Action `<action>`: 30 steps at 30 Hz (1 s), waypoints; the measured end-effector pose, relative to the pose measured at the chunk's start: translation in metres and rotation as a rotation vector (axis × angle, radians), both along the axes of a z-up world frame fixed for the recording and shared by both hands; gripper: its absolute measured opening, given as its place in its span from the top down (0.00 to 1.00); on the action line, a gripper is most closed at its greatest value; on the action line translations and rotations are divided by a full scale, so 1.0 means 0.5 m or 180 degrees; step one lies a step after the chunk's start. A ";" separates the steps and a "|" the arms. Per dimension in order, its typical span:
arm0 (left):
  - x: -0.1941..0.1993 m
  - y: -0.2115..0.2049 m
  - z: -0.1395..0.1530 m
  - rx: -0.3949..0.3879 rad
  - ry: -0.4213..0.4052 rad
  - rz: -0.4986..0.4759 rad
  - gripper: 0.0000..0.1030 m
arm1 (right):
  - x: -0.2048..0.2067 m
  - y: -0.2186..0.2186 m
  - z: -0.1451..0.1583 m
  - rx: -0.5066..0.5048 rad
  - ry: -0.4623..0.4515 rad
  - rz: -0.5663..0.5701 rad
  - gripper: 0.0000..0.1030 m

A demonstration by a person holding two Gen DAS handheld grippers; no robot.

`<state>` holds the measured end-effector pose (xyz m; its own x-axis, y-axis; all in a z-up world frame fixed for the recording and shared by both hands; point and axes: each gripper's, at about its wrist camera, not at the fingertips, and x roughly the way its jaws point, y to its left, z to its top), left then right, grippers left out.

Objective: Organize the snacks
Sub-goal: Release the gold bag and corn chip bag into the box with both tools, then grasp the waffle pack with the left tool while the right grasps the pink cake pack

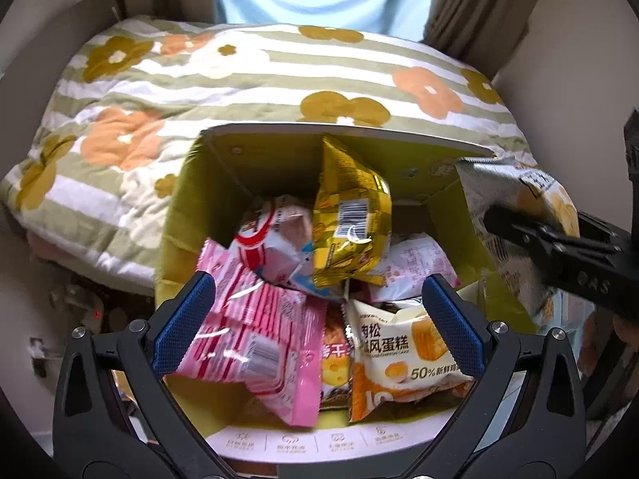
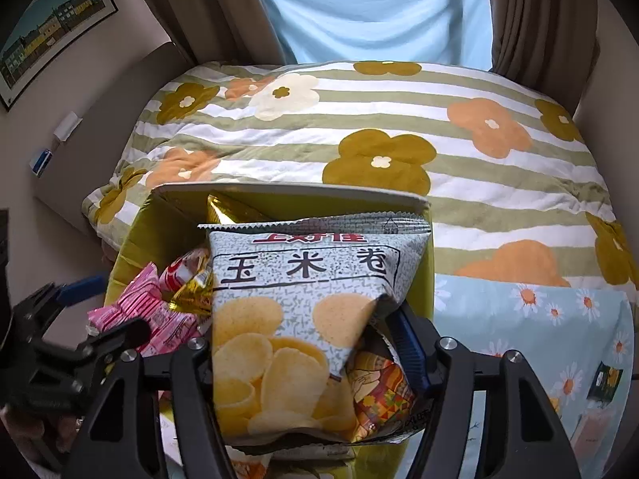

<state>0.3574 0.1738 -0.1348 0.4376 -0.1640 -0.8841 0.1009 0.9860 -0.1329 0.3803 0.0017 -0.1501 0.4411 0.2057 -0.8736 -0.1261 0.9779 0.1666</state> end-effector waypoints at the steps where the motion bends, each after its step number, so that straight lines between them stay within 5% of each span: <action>1: -0.004 0.003 0.003 -0.0009 -0.0012 0.0024 0.00 | 0.003 0.004 0.002 -0.0053 -0.0069 -0.0011 0.28; 4: -0.020 0.015 0.008 -0.0024 -0.0030 0.0097 0.00 | 0.001 0.005 0.011 -0.0106 -0.0240 -0.0064 0.01; 18: -0.093 0.029 0.027 -0.0077 -0.0111 0.0227 0.00 | -0.077 0.000 0.031 0.0152 -0.0218 0.0015 0.01; 30: -0.123 -0.044 0.060 -0.0229 -0.0276 -0.0162 0.00 | -0.161 -0.037 0.104 -0.0021 -0.0477 -0.0224 0.01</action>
<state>0.2959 0.1519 -0.1048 0.5015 -0.2496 -0.8284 0.1647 0.9675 -0.1918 0.2996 -0.0166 -0.0983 0.5798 0.1643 -0.7980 -0.0803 0.9862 0.1448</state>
